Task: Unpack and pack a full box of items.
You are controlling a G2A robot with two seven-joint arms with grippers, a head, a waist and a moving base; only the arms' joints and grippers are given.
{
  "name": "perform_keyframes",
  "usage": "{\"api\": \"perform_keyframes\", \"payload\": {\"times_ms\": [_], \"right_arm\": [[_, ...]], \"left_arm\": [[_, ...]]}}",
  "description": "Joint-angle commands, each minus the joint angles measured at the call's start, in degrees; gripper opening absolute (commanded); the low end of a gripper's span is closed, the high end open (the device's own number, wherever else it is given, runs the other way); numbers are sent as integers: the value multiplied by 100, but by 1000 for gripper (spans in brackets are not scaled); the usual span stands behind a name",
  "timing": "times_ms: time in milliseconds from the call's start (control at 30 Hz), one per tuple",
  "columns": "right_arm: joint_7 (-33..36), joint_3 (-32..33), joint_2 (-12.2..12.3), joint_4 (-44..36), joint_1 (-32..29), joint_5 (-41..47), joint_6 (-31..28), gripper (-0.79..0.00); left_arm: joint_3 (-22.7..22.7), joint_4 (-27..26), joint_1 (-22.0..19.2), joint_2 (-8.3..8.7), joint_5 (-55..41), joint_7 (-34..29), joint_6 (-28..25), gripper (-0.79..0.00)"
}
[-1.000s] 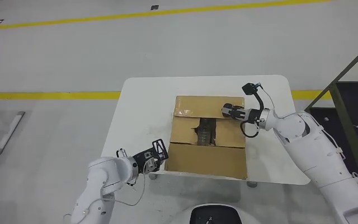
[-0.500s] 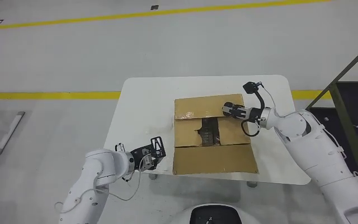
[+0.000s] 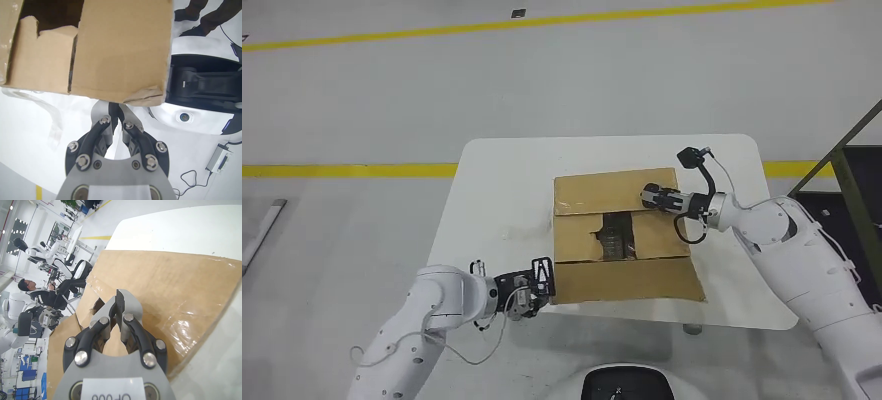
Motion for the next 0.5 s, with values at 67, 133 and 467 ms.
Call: {"api": "perform_keyframes", "payload": {"times_ms": [67,133,467], "right_arm": [[55,-6,2,25,2,82,-12,-785],[84,-6,4,45,10,122,-7,-785],[106,441,86,43,125,651,99,-785]], "left_arm": [[184,204,-289,64,61,382,0,-785],[205,323,-443,64,169,615,0,-785],[702,911,-1168,-225,1007,1503,1054,-745]]}}
